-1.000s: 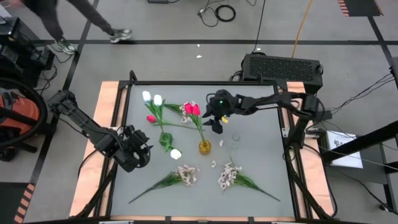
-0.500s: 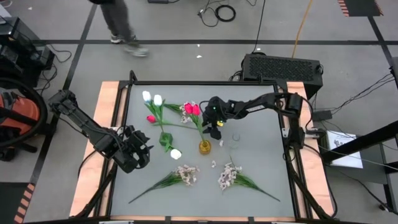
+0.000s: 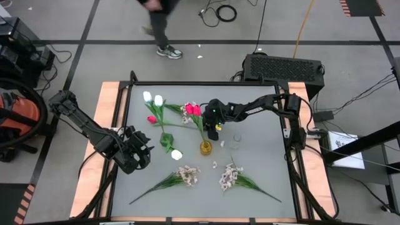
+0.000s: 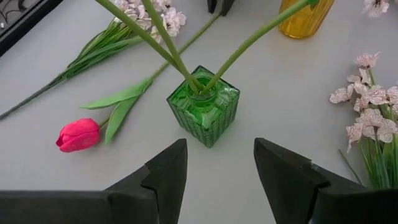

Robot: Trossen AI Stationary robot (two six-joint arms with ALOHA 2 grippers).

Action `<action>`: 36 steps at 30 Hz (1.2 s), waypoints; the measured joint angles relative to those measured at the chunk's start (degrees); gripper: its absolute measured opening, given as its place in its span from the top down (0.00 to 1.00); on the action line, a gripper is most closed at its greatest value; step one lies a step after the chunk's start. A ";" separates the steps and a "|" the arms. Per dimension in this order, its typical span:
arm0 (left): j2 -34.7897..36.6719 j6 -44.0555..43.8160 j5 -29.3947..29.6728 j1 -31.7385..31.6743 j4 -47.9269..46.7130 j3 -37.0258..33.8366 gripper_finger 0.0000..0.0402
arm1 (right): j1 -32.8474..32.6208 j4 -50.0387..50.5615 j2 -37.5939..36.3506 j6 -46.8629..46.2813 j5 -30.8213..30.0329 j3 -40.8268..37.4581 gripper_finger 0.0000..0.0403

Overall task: Sort flowers into vase by color
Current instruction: Put the pink flower into the yellow flower vase

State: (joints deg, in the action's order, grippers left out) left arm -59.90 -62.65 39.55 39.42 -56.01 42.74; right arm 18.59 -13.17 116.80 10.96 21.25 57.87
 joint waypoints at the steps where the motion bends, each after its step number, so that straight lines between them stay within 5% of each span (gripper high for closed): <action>1: 0.00 0.00 -0.01 0.00 -0.03 0.00 0.52 | 0.00 0.33 0.02 0.03 -0.54 0.02 0.82; 5: 0.00 0.00 -0.02 0.00 -0.02 0.00 0.52 | -0.11 0.94 -0.01 1.22 -4.17 0.04 0.97; 14: 0.00 0.01 -0.07 0.00 -0.04 0.00 0.52 | 1.04 4.07 -0.90 5.00 -7.34 0.02 0.99; 27: 0.00 0.04 -0.37 0.00 -0.26 0.00 0.52 | 5.22 29.36 -10.89 9.84 -13.46 -0.24 0.98; 36: 0.00 0.08 -0.37 0.00 -0.26 0.00 0.52 | 5.46 42.85 -18.84 7.15 -17.93 -0.41 0.85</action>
State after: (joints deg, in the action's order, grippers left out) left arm -59.90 -62.57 39.18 39.42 -56.27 42.74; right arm 24.05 29.67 97.96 18.11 3.32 57.46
